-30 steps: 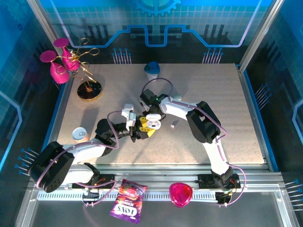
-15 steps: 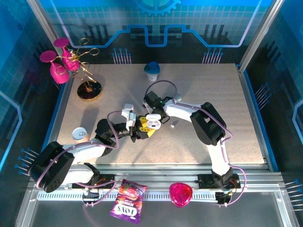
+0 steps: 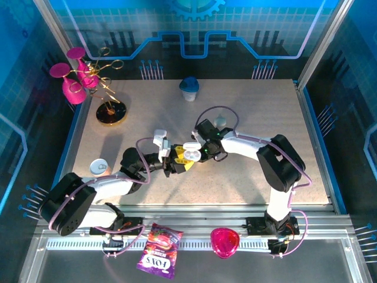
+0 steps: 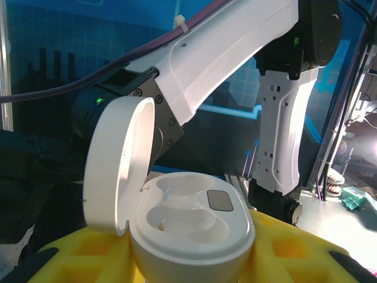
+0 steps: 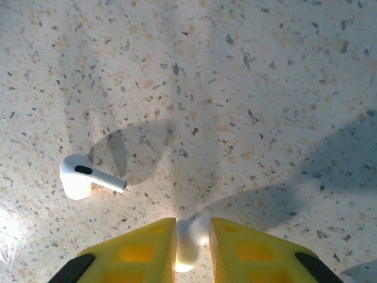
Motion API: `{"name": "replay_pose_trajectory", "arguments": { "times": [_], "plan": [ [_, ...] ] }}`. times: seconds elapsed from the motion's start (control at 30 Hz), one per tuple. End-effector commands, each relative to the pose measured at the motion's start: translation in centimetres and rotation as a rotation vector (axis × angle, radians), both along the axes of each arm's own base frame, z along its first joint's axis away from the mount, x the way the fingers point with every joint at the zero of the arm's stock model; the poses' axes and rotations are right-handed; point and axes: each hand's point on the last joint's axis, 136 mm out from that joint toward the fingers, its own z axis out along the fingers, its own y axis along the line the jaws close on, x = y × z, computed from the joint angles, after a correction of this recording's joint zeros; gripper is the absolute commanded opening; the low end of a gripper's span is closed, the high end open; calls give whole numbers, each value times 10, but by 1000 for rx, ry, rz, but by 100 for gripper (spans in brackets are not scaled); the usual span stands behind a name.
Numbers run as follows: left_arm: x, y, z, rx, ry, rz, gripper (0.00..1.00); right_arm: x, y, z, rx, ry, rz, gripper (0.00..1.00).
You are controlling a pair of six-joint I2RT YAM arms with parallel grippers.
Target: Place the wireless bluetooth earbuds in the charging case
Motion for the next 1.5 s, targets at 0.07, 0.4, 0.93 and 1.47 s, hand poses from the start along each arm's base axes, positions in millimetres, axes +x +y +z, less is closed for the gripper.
{"name": "replay_pose_trajectory", "arguments": {
  "times": [0.07,0.4,0.93,1.47],
  "plan": [
    [-1,-1,14,-34,-34,-25,32,9,8,3,50,-12,-14,21],
    [-3,2,12,-26,-38,-13,32,18,12,18,54,-53,-15,31],
    [-2,1,18,-34,-50,-16,31,-7,26,-9,120,90,45,52],
    [-1,3,16,-21,-54,-4,31,-32,12,-6,128,118,46,49]
  ]
}}
